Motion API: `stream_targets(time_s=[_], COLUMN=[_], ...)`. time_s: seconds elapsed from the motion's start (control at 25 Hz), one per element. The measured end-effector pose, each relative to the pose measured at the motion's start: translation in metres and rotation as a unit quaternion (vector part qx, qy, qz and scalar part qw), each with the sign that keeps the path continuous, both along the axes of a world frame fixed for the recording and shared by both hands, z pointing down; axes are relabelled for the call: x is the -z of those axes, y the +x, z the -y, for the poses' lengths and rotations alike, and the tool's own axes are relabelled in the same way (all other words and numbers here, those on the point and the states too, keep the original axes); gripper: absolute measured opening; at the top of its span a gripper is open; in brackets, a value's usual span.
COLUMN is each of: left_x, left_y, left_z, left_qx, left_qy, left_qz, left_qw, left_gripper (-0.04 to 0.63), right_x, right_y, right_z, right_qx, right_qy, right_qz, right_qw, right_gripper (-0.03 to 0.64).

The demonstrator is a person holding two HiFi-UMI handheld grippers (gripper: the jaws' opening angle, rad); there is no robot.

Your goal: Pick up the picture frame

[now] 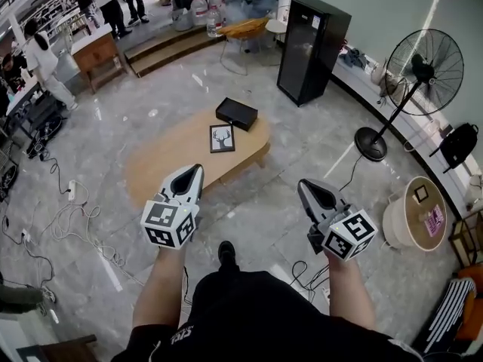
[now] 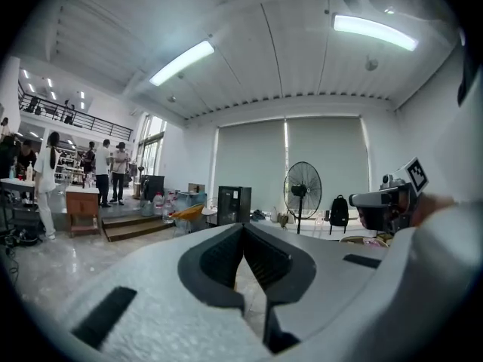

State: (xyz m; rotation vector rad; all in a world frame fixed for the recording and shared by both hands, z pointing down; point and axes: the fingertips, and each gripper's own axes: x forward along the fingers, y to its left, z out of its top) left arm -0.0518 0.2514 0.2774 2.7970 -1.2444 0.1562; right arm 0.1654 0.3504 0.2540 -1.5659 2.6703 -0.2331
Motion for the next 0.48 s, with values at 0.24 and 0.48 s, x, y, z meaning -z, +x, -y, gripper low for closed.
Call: stream_targets(time_s=[0.24, 0.48], left_x=[-0.003, -0.015], left_y=[0.006, -0.022], left_z=[0.07, 0.134], left_qx=[-0.032, -0.031], left_qy=[-0.004, -0.023], left_qz=[-0.002, -0.021], left_qw=[0.9995, 0.999], left_gripper=[0.011, 0.011], right_x=[-0.004, -0.009], right_y=[-0.007, -0.035], right_z=[0.074, 0.133], right_qx=[-0.022, -0.02], right_qy=[-0.012, -0.034], right_qz=[0.003, -0.022], right_qw=[1.0, 0.999], right_gripper=[0.005, 0.005])
